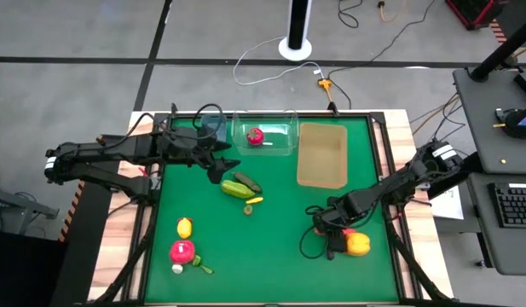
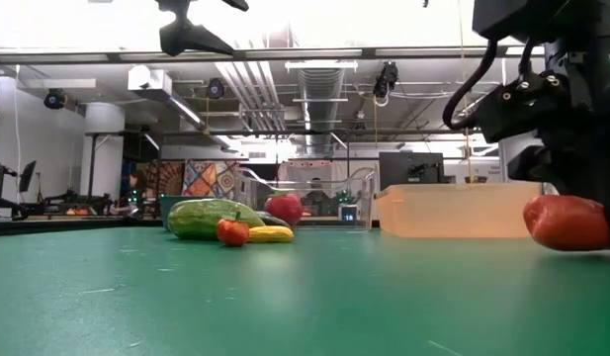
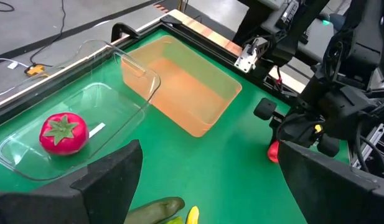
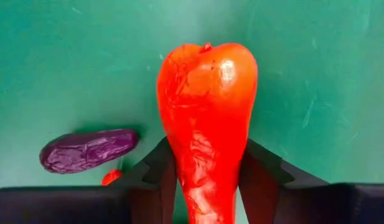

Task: Sort produce into baskets
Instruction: Put the carrot into the orange bin, then put the cucumber into the orange bin, then put the small tomato into the transparent bin

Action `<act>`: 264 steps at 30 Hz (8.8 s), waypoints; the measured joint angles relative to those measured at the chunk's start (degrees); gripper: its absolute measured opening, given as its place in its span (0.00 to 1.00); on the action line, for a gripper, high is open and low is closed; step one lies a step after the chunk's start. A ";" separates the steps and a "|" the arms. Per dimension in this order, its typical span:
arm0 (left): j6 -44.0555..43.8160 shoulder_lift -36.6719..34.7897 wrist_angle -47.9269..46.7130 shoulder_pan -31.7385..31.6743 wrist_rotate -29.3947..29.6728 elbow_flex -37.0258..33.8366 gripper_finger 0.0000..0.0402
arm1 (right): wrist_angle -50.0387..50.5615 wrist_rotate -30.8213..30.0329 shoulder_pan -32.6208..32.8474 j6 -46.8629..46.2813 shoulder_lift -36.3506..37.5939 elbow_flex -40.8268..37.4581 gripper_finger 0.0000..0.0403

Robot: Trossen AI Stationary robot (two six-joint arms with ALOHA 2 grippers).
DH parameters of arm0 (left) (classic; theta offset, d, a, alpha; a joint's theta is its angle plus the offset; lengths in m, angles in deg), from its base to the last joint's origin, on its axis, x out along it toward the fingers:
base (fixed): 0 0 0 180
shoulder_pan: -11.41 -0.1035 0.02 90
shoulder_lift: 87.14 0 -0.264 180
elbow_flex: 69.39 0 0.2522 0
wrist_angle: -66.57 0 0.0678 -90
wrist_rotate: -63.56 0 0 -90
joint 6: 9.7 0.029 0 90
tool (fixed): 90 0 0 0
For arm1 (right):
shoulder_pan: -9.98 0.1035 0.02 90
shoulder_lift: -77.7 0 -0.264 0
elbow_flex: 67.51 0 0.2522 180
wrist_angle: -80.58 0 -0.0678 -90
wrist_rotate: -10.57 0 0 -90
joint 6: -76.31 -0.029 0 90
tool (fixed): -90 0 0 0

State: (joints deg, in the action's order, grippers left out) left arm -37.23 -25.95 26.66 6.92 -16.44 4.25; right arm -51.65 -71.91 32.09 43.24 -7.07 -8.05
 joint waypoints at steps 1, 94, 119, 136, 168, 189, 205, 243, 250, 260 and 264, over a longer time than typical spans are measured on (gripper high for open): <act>0.00 0.00 -0.01 0.00 0.00 0.00 0.88 | 0.00 -0.01 -0.01 -0.13 0.01 0.00 0.30; 27.66 26.16 -24.92 4.30 -7.48 4.09 0.83 | 7.24 -20.73 -42.88 -7.51 11.90 9.31 0.54; 23.97 34.30 -8.89 3.98 -2.99 -8.16 0.74 | 7.24 -18.83 -42.88 -7.44 12.07 9.31 0.59; 18.18 25.42 -13.17 4.00 -3.08 -8.28 0.44 | 7.17 -16.09 -42.76 -6.61 13.22 9.31 0.60; 9.06 7.69 36.68 3.95 8.95 -4.08 0.47 | -50.21 -11.53 -28.22 19.14 8.07 25.42 0.69; 10.01 12.46 36.61 4.13 8.74 1.29 0.57 | -45.65 -9.56 -28.13 21.11 3.50 32.86 0.47; -2.74 11.00 -8.67 4.31 7.39 4.87 0.71 | 3.44 -22.38 -36.50 7.84 7.40 32.81 0.49; -0.21 31.23 -10.36 15.49 0.96 1.38 0.71 | 19.18 -24.99 -39.76 -6.94 6.69 22.91 0.70; 3.06 34.23 -4.15 15.58 -2.00 1.38 0.71 | 19.19 -23.48 -39.74 -6.42 6.69 22.91 0.69; 5.51 39.85 -1.89 15.54 -1.99 1.16 0.71 | 19.33 -21.56 -39.60 -5.86 6.70 22.87 0.71; 5.60 41.65 -1.79 15.54 -1.98 1.05 0.69 | 19.43 -20.95 -39.46 -5.34 6.71 22.84 0.70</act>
State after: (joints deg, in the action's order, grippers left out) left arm -31.64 15.70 24.88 22.46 -18.42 5.30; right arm -32.22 -92.86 -7.38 37.90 -0.36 14.79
